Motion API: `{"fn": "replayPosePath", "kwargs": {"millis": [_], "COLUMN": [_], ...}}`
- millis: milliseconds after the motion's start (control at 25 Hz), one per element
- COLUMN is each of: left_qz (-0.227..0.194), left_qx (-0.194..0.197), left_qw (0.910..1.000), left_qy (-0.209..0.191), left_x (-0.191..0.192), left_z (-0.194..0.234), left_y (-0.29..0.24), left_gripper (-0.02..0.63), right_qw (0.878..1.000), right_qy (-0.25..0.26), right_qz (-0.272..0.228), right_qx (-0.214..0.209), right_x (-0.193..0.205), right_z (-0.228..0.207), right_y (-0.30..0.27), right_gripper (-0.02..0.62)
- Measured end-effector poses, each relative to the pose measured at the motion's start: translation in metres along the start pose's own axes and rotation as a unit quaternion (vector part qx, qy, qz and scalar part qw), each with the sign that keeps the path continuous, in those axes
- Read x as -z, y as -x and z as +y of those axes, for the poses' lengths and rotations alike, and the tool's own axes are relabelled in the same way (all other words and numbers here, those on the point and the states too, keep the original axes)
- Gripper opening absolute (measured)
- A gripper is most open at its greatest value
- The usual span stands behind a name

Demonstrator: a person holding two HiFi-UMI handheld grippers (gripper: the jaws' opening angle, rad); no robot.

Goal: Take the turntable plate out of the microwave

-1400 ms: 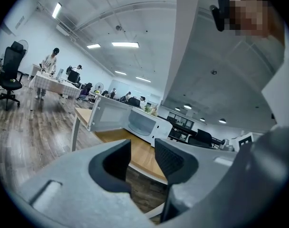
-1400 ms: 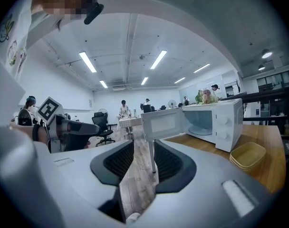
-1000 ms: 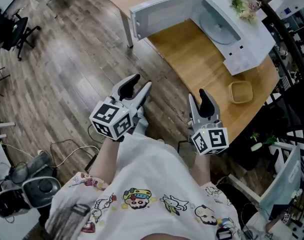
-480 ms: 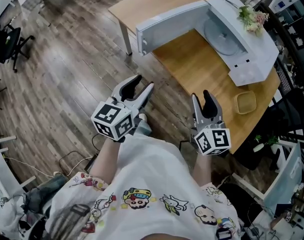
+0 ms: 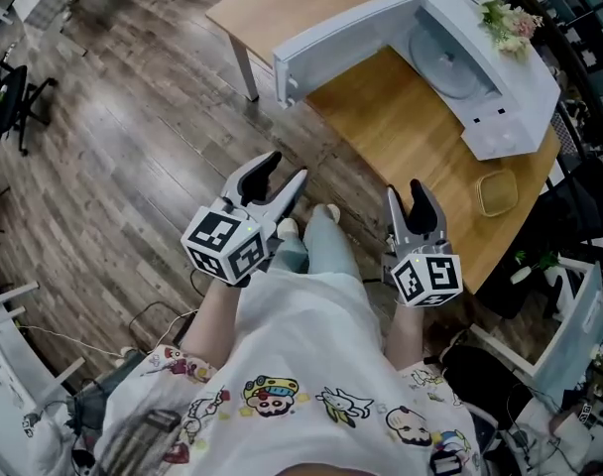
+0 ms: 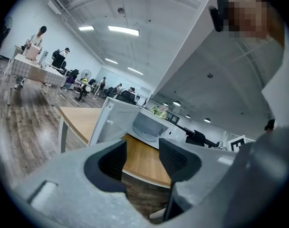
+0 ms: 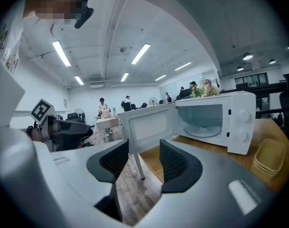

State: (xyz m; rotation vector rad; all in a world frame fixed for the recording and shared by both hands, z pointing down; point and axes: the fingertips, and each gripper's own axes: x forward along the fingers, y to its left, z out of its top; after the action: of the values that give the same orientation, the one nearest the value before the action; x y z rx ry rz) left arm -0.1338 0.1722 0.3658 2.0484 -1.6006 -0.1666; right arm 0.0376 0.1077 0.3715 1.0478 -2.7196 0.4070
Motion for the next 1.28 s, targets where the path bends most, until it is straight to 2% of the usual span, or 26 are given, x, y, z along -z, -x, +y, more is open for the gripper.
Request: {"fn": "replayPosePath", "kwargs": {"millis": [280,520,760,1000,1280], "left_qz": [0.017,0.031,0.051,0.072,0.082], "left_qx": [0.014,0.042,0.1,0.134,0.16], "left_qw": [0.9998,0.9985,0.9934,0.9879,0.9829], "left_qy": [0.0,-0.014,-0.025,-0.031,-0.039], "left_x": [0.001,-0.015,-0.038,-0.061,-0.073], "left_z": [0.0,-0.006,-0.016,-0.029,-0.048], "left_y": [-0.041,-0.101,-0.181,-0.243,-0.296], "left_gripper": [0.21,0.21,0.21,0.21,0.21], "right_qw": [1.0,0.999,0.996,0.991,0.987], "right_qy": [-0.011,-0.016,-0.024,-0.043,-0.054], "right_qz": [0.003,-0.014,-0.025,-0.033,-0.038], "right_qx": [0.012,0.029,0.079,0.123,0.148], "right_x": [0.003,-0.02,-0.044,-0.066,-0.077], "right_z": [-0.033,-0.073,-0.129,-0.176,-0.215], "right_y": [-0.022,-0.055,-0.077,-0.083,-0.084], "right_gripper": [0.209,0.21,0.21,0.21,0.209]}}
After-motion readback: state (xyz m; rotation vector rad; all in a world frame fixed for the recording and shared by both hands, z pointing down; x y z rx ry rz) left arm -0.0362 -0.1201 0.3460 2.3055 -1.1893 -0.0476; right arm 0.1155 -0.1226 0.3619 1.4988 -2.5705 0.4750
